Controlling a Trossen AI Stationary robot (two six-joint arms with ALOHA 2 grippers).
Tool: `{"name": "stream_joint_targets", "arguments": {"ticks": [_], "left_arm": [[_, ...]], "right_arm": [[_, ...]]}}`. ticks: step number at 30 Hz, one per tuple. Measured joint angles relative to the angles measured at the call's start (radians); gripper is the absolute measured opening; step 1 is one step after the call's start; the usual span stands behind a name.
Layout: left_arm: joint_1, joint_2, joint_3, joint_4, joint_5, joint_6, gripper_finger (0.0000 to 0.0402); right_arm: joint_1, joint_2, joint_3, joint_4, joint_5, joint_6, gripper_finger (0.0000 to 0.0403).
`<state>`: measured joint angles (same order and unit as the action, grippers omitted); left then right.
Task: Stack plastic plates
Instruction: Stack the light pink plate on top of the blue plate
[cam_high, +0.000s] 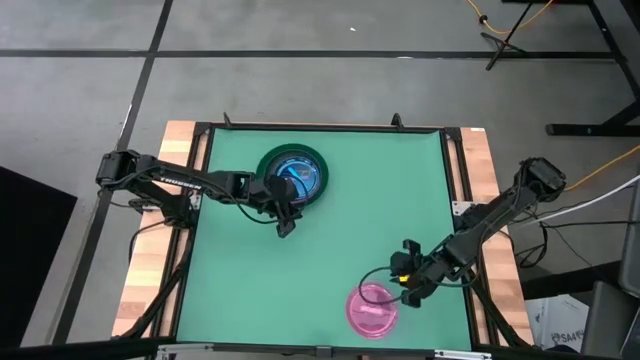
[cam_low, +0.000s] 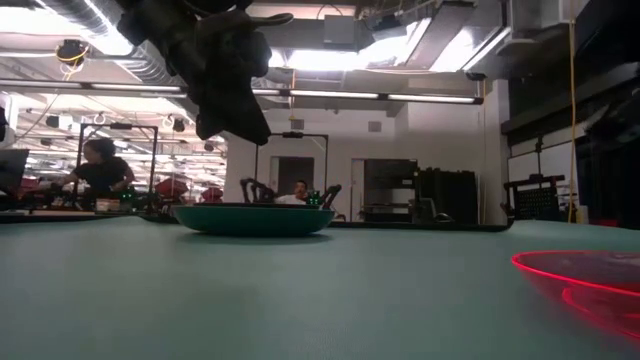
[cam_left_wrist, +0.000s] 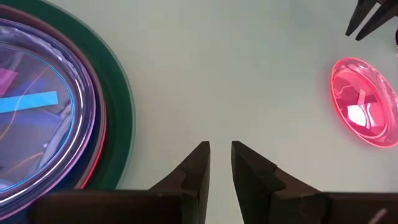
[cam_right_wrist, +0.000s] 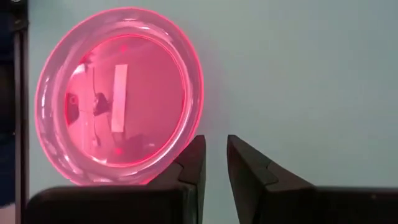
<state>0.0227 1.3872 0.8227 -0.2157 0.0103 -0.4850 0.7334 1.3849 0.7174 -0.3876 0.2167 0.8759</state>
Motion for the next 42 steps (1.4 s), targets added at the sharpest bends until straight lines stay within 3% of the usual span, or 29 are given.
{"name": "stream_joint_targets", "arguments": {"ticks": [16, 42], "left_arm": [[0.0, 0.0, -0.001, -0.01, -0.026, 0.0, 0.006], [0.0, 0.0, -0.001, -0.01, -0.027, 0.0, 0.006]], "right_arm": [[-0.001, 0.171, -0.015, 0.175, -0.043, 0.036, 0.0056], [-0.001, 0.226, -0.012, 0.212, -0.052, 0.035, 0.0056]]}}
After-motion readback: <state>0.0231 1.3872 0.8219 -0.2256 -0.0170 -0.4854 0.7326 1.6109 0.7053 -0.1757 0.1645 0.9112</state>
